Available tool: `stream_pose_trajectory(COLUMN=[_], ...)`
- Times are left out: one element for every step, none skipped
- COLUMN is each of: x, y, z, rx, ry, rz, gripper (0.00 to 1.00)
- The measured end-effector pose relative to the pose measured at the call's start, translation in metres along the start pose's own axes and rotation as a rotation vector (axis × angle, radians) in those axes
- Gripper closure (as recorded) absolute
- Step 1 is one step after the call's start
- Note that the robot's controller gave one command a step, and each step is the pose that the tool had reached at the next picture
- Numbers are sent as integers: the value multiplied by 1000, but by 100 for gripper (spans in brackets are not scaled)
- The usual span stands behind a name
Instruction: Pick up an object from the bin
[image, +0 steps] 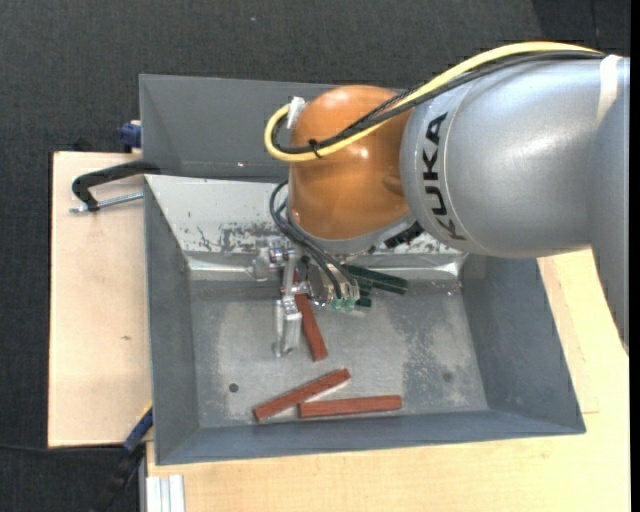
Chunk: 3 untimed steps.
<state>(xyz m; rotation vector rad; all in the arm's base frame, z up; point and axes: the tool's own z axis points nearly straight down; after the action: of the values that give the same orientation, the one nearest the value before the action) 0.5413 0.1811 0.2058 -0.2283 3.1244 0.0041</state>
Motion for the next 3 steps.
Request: stream_pose_trajectory(x=[5,19,28], y=[-11,-49,-75], z=[70,95,106], rx=[0,-1,1], ry=[5,11,9], rz=[-34,-193,-274], gripper=[0,0,0])
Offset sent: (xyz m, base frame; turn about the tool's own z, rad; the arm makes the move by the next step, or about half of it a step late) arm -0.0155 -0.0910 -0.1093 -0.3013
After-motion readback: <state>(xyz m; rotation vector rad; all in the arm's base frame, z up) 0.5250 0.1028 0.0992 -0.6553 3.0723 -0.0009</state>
